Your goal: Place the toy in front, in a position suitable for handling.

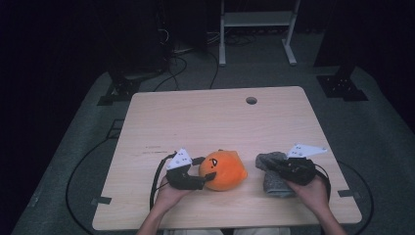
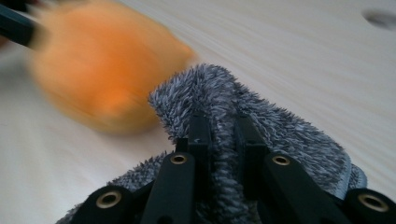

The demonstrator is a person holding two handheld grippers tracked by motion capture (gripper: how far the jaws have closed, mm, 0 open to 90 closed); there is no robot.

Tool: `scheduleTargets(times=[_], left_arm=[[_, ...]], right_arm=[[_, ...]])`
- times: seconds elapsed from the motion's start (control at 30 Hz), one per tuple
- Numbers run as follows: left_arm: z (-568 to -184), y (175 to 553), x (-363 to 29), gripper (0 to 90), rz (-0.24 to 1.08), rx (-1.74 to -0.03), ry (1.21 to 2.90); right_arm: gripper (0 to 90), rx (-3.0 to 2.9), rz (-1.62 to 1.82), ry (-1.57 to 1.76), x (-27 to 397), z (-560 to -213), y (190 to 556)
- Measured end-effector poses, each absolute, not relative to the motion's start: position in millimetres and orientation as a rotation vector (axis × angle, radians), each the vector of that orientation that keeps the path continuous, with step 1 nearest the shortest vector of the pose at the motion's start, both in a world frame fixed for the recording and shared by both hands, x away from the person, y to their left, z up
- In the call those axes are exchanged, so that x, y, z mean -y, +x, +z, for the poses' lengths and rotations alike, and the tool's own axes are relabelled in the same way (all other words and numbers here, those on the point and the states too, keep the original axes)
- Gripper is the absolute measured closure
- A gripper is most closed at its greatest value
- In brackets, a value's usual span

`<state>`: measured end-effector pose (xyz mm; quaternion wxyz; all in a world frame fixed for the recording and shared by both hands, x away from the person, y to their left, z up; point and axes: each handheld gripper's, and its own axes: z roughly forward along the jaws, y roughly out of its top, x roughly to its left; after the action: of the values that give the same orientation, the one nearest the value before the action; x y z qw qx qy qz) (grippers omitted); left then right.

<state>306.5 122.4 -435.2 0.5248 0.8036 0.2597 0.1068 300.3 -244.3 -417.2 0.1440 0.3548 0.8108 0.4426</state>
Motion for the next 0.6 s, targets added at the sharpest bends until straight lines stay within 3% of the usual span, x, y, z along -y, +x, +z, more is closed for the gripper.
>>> scheduleTargets(times=[0.3, 0.6], left_arm=[[-436, 302, -104, 37.2, 0.315, -0.568, 1.966], [-439, 307, -115, 37.4, 0.289, -0.617, 1.972]], right_arm=[[79.0, -2.419, 1.319, 0.713, 172, -410, 276], [79.0, -2.417, 1.219, 0.874, 199, -433, 290]])
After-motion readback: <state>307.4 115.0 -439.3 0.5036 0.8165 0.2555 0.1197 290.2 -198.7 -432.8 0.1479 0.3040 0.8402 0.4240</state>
